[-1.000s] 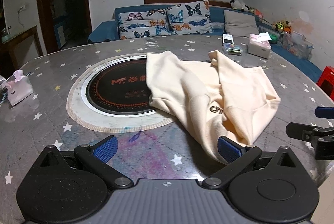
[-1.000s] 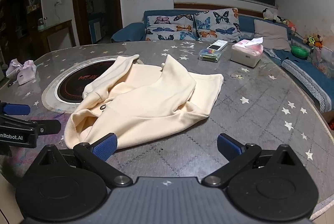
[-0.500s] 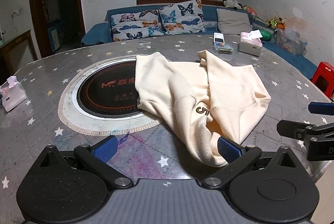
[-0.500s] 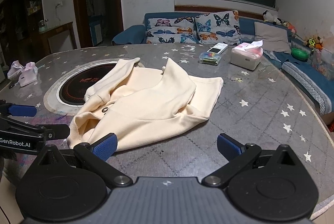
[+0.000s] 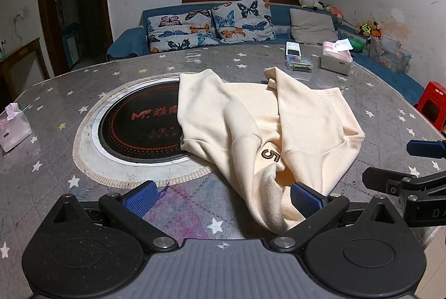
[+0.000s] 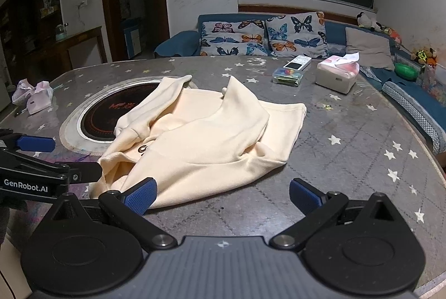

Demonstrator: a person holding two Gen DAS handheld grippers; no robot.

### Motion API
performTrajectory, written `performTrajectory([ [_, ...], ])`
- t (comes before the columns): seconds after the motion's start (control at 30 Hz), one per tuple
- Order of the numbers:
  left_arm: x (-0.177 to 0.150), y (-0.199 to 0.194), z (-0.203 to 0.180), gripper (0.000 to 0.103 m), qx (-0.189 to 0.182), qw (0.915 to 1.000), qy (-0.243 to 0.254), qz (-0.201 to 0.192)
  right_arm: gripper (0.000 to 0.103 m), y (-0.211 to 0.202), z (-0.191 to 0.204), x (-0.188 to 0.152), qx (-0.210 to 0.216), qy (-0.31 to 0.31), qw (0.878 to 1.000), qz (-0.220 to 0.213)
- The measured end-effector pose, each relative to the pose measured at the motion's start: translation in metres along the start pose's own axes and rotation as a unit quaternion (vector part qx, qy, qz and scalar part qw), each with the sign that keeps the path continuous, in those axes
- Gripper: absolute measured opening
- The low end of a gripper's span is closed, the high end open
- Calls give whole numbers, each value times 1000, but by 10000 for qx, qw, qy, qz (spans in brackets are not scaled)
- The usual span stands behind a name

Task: Fold clothes
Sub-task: 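Lower both open grippers onto the sweatshirt's folded body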

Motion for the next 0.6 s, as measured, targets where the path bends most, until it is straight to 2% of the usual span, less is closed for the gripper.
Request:
performTrajectory([
  [0.6,11,6,-5,103,-76,9999,73,-11,99,9,4,13,119,-82,9999,39],
])
Point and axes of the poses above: each gripper's, at about its wrist camera, not at the fingertips, and y roughly the way its jaws point, z to its left, x to its top, the point moved 5 cm from there along y, roughly the way its jaws point, and after that the axes turned 4 degrees about x, right-handed, at the moved point
